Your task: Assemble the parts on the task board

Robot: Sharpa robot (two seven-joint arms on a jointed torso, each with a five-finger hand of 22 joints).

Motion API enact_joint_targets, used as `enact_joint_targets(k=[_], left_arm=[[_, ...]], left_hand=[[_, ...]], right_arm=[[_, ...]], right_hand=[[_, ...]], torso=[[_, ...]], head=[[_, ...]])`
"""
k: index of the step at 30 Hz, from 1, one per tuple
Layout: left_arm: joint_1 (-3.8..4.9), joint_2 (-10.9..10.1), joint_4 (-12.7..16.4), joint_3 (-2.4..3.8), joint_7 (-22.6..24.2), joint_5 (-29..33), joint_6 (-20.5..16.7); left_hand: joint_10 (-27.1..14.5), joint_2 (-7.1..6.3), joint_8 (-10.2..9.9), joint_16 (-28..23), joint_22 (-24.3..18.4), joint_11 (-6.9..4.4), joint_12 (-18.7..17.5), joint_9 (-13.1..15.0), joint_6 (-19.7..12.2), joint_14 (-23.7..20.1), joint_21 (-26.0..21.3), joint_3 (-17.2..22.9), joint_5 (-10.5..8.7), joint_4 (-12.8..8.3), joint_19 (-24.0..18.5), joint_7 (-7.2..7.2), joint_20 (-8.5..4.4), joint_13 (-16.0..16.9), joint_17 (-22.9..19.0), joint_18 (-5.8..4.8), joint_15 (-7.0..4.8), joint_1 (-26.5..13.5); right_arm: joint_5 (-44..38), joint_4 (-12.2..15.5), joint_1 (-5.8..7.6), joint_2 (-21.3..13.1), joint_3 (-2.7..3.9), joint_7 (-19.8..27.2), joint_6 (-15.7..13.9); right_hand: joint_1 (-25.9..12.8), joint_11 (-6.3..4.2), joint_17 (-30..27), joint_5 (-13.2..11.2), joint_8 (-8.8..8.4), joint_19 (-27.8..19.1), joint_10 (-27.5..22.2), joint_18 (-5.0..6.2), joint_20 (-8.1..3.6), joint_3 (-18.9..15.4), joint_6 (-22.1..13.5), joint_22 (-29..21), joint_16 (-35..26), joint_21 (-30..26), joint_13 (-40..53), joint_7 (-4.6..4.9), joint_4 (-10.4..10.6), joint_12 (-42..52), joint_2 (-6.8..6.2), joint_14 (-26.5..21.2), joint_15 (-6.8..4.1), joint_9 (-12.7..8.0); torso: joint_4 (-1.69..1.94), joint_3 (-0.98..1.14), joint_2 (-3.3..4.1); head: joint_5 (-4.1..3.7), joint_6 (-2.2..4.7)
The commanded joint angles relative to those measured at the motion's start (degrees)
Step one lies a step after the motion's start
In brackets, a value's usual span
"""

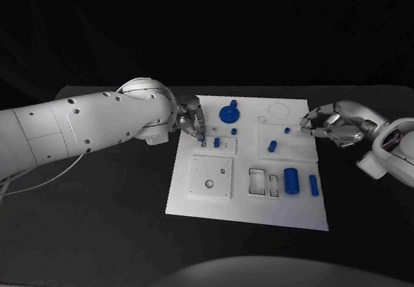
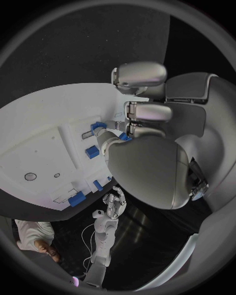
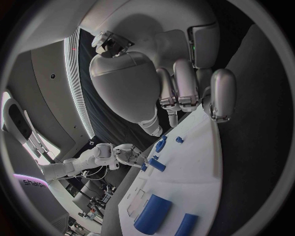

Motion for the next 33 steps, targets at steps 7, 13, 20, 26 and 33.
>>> enact_joint_targets(k=[7,13,20,26,33], left_arm=[[-0.25,0.21,-0.2,0.0,-0.09,0.15,1.55],[-0.31,0.16,-0.2,0.0,-0.42,-0.02,1.91],[-0.36,0.05,-0.04,0.0,-0.86,-1.22,1.57],[-0.39,0.01,0.26,0.0,-1.05,-2.14,0.92],[-0.42,-0.1,0.6,0.0,-0.42,-2.64,-0.7]], left_hand=[[4.72,1.15,-0.09,0.14,11.45,0.79,-0.12,-2.22,1.31,6.02,-0.17,0.26,-0.08,-0.69,-0.16,0.36,0.45,13.81,15.09,0.91,0.74,2.13],[5.03,1.52,0.31,0.14,11.53,1.05,0.18,-3.66,3.69,6.02,0.13,0.6,-0.11,-1.53,0.01,0.32,0.71,14.08,15.09,0.85,1.0,3.4],[5.4,1.82,2.26,0.14,11.62,0.18,0.55,-4.48,8.9,6.02,0.53,-0.32,-0.15,-2.48,0.28,-0.88,0.38,14.41,15.09,0.82,0.37,4.01],[5.52,2.27,4.81,0.14,11.67,-0.71,0.66,-3.63,12.24,6.02,0.71,-2.13,-0.16,-3.36,0.42,-1.94,-0.29,14.52,15.09,0.79,-0.38,4.17],[5.22,2.8,7.63,0.14,11.66,-1.23,0.35,-1.47,12.28,6.02,0.71,-3.5,-0.02,-4.03,0.43,-2.42,-0.87,14.22,15.09,0.78,-0.88,4.43]], right_arm=[[-0.08,0.11,-0.04,-0.04,0.0,-0.03,1.33],[-0.08,0.08,-0.04,-0.01,0.0,-0.03,1.46],[-0.08,0.01,-0.05,0.04,0.0,0.01,1.62],[-0.07,-0.04,-0.06,0.09,0.0,0.09,1.73],[0.05,-0.08,-0.08,0.14,0.0,0.3,1.72]], right_hand=[[0.48,-0.15,15.05,0.45,-0.17,-0.51,6.38,1.08,0.07,0.46,-0.25,10.21,0.2,-0.34,14.9,0.0,0.04,-0.23,0.0,5.98,0.26,-0.05],[0.47,-0.13,15.05,0.47,-0.12,-0.49,6.38,1.08,0.07,0.51,-0.16,10.21,0.2,-0.33,14.9,0.0,0.04,-0.23,0.01,5.98,0.27,-0.03],[0.44,-0.1,15.05,0.5,-0.03,-0.51,6.38,1.08,0.07,0.58,0.02,10.2,0.2,-0.35,14.9,0.0,0.04,-0.23,0.0,5.98,0.28,-0.01],[0.44,-0.1,15.05,0.5,-0.03,-0.51,6.38,1.08,0.07,0.58,0.02,10.2,0.2,-0.35,14.9,0.0,0.04,-0.23,0.0,5.98,0.28,-0.01],[0.43,-0.09,15.05,0.5,0.0,-0.59,6.38,1.1,0.07,0.62,0.08,10.17,0.2,-0.43,14.9,0.0,0.04,-0.23,-0.02,5.98,0.29,-0.01]], torso=[[-0.03,0.01,-0.03],[-0.05,0.03,-0.05],[-0.07,0.0,-0.04],[0.0,0.03,-0.03],[-0.01,0.01,-0.03]], head=[[0.05,0.01],[0.04,0.01],[0.07,0.01],[0.05,0.01],[0.07,0.01]])
